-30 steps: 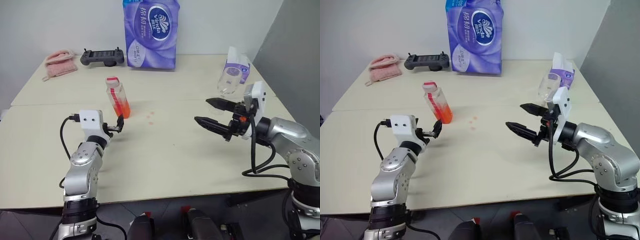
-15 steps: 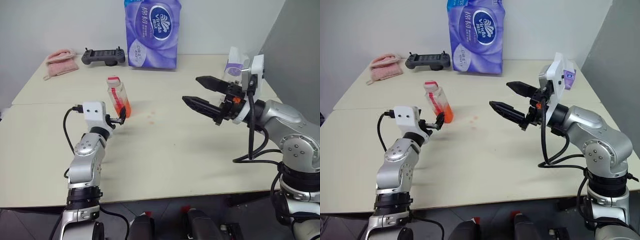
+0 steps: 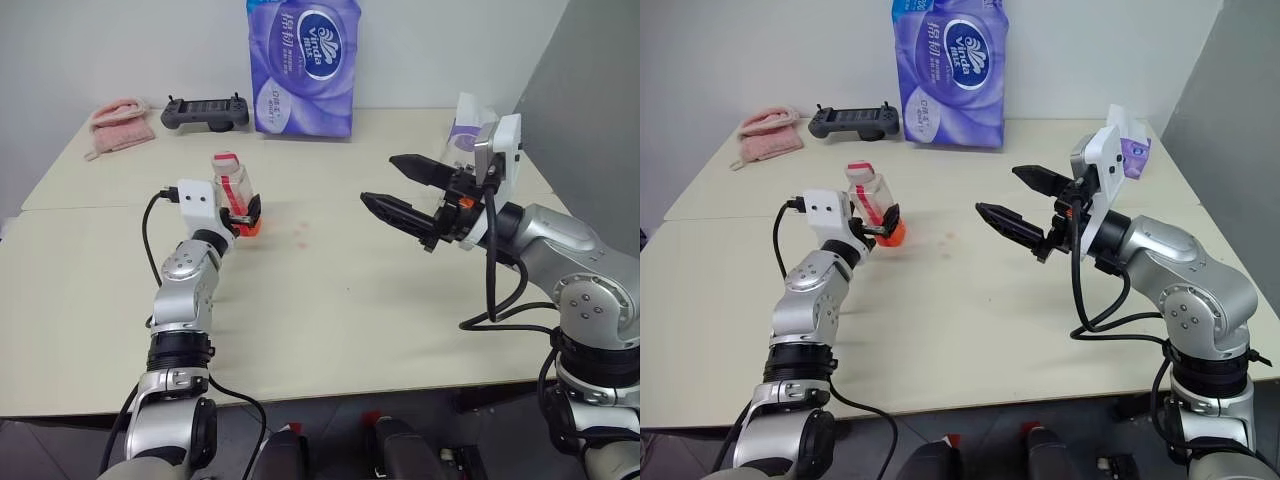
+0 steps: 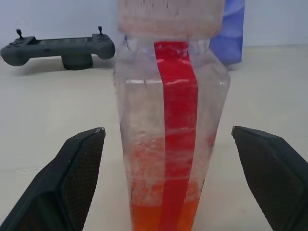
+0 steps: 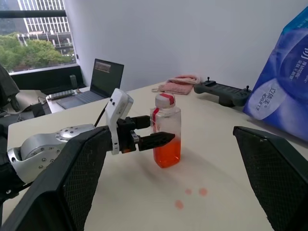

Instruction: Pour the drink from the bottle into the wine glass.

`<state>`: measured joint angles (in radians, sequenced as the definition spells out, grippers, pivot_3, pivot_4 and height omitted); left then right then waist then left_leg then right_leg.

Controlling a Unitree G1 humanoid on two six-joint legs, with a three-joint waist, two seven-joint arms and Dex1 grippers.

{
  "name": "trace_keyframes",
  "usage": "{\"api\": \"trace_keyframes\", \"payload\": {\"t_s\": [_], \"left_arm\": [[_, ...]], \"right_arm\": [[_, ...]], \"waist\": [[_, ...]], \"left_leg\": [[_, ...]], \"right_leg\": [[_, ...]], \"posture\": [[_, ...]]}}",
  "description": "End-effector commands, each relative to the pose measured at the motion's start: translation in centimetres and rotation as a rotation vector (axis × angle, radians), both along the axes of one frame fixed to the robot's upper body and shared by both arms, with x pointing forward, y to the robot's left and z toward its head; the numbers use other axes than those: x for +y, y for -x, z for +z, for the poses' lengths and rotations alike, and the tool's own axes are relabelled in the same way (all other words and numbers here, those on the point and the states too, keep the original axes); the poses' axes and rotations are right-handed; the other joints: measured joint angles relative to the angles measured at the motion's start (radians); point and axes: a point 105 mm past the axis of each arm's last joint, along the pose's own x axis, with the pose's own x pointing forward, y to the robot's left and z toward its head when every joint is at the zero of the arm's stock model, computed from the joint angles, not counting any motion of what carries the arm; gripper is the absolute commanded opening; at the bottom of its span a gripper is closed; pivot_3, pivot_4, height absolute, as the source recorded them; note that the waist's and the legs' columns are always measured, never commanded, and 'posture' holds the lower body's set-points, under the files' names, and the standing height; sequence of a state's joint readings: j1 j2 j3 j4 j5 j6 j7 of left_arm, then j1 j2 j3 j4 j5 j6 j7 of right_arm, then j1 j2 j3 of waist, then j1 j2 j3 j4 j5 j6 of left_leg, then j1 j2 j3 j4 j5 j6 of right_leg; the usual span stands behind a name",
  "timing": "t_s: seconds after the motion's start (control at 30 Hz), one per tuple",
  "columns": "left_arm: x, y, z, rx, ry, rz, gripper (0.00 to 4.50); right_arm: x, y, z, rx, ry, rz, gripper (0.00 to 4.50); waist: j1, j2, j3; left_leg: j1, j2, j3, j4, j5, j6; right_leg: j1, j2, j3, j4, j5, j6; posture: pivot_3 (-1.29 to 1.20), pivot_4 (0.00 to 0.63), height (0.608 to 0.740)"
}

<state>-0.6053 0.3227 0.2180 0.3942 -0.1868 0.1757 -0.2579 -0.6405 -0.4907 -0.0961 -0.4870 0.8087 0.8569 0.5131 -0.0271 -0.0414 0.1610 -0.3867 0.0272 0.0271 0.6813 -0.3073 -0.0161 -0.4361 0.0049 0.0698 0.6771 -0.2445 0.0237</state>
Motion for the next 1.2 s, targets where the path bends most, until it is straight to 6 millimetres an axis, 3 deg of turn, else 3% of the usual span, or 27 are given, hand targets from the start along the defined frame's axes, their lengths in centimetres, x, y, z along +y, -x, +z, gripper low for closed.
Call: {"api": "trace_keyframes", "payload": {"t_s": [0.03,0.43,0.73,1.2], "left_arm": [[-0.6,-0.8,1.6,-0.064,-0.021,-0.02,4.49],[-0.6,-2.2,4.3,-0.14,-0.029,-0.03,4.49],[-0.7,-2.4,4.6,-0.154,-0.025,-0.027,4.49],[-0.7,-2.4,4.5,-0.155,-0.021,-0.025,4.49]], "right_arm": [[0.0,0.7,1.1,-0.065,-0.017,-0.004,4.5],[0.0,0.7,1.4,-0.07,-0.021,-0.013,4.5],[0.1,0.7,1.3,-0.067,-0.02,-0.011,4.5],[-0.5,-0.2,-2.7,-0.106,0.086,-0.015,4.5]], "waist": [[0.0,0.0,0.0],[0.0,0.0,0.0],[0.0,0.0,0.0],[0.0,0.0,0.0]], "left_leg": [[0.0,0.0,0.0,0.0,0.0,0.0],[-0.003,0.0,-0.001,0.001,0.0,0.0],[-0.006,0.0,-0.002,0.002,0.0,0.0],[-0.006,-0.001,-0.002,0.002,0.0,0.0]], "right_leg": [[0.0,0.0,0.0,0.0,0.0,0.0],[-0.002,0.0,-0.001,0.0,0.0,0.0],[-0.004,-0.001,-0.002,0.001,0.0,0.0],[-0.004,-0.001,-0.003,0.001,0.0,0.0]], "posture": [[0.0,0.15,0.74],[0.0,0.15,0.74],[0.0,0.15,0.74],[0.0,0.15,0.74]]}}
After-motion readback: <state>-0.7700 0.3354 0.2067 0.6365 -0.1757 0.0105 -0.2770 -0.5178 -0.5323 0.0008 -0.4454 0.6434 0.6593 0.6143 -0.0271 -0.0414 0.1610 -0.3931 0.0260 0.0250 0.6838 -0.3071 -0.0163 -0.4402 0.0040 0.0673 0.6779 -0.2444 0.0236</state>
